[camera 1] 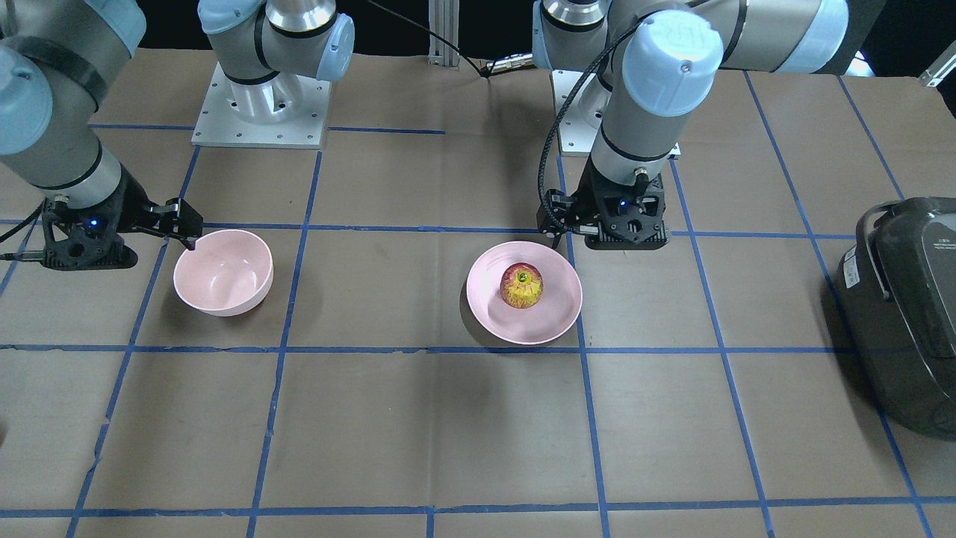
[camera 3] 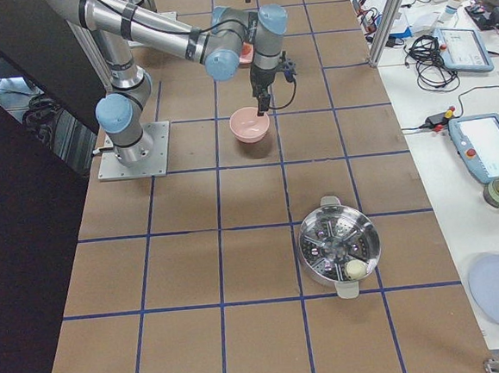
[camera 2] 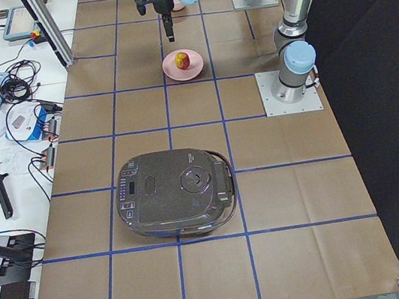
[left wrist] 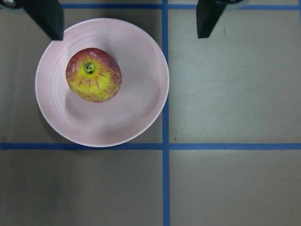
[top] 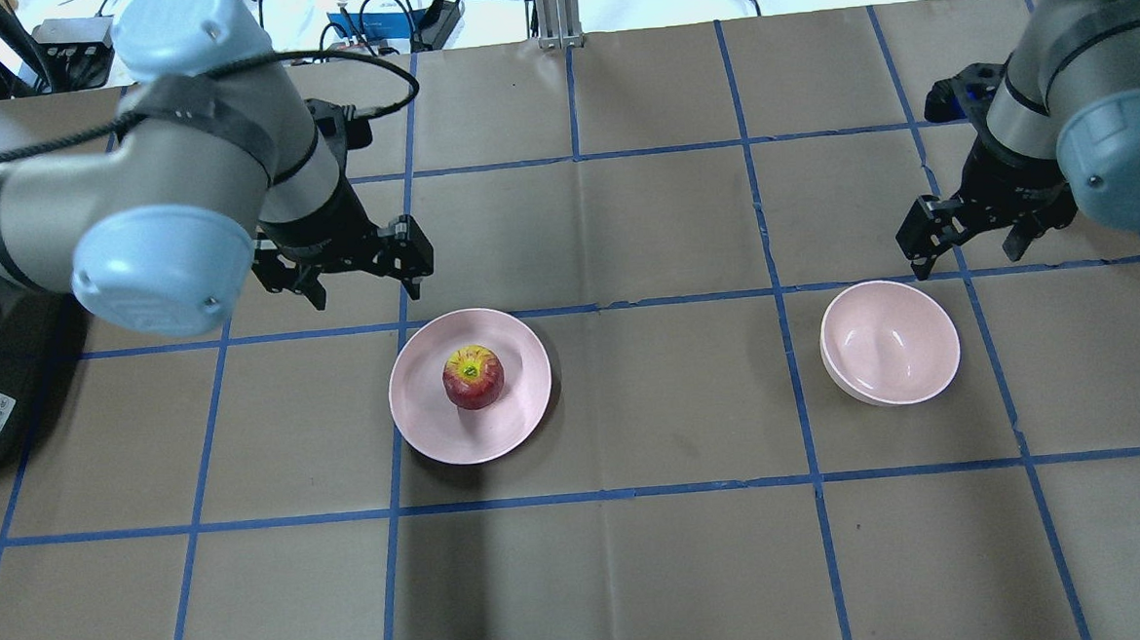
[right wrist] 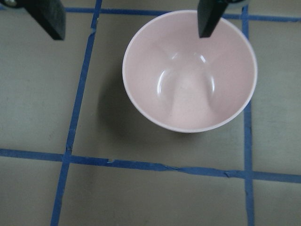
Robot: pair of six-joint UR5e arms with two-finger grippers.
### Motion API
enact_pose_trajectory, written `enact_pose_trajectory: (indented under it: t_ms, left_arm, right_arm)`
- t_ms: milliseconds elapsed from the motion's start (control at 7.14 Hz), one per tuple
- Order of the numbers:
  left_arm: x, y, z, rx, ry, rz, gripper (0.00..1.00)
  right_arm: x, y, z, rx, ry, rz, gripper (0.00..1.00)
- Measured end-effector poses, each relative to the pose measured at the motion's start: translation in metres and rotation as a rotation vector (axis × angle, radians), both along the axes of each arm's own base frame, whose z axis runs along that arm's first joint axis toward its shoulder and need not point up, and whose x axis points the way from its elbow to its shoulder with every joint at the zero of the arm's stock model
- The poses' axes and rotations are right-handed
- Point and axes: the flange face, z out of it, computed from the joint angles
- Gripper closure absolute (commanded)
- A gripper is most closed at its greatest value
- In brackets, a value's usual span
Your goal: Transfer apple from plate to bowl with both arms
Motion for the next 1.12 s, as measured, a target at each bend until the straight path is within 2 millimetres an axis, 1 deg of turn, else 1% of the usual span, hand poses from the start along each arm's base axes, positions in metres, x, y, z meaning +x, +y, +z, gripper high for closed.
enact_pose_trajectory:
  t_ms: [140, 280, 420, 560, 700, 980, 1120]
  left_arm:
    - [-0.011, 0.014, -0.034, -0.008, 0.004, -0.025, 0.00]
    - [-0.026, 0.024, -0.062, -0.015, 0.008, -0.054, 0.00]
    - [-0.042, 0.028, -0.082, -0.022, 0.008, -0.081, 0.00]
    - [-0.053, 0.027, -0.096, -0.027, 0.004, -0.099, 0.00]
    - [-0.058, 0.024, -0.105, -0.038, 0.004, -0.107, 0.00]
    - [-0.061, 0.020, -0.121, -0.035, 0.003, -0.109, 0.00]
    - [-0.062, 0.019, -0.131, -0.018, -0.001, -0.107, 0.00]
  right_arm:
    - [-0.014, 0.001, -0.037, -0.002, -0.006, -0.004, 0.13]
    - [-0.020, 0.005, -0.073, 0.001, -0.015, 0.001, 0.49]
    - [-0.022, 0.012, -0.096, 0.009, -0.033, 0.009, 0.95]
    - [-0.022, 0.017, -0.108, 0.022, -0.051, 0.007, 1.00]
    - [-0.022, 0.020, -0.111, 0.033, -0.063, 0.004, 1.00]
    - [-0.019, 0.018, -0.104, 0.015, -0.110, -0.004, 1.00]
    - [-0.015, 0.016, -0.097, 0.000, -0.132, -0.004, 1.00]
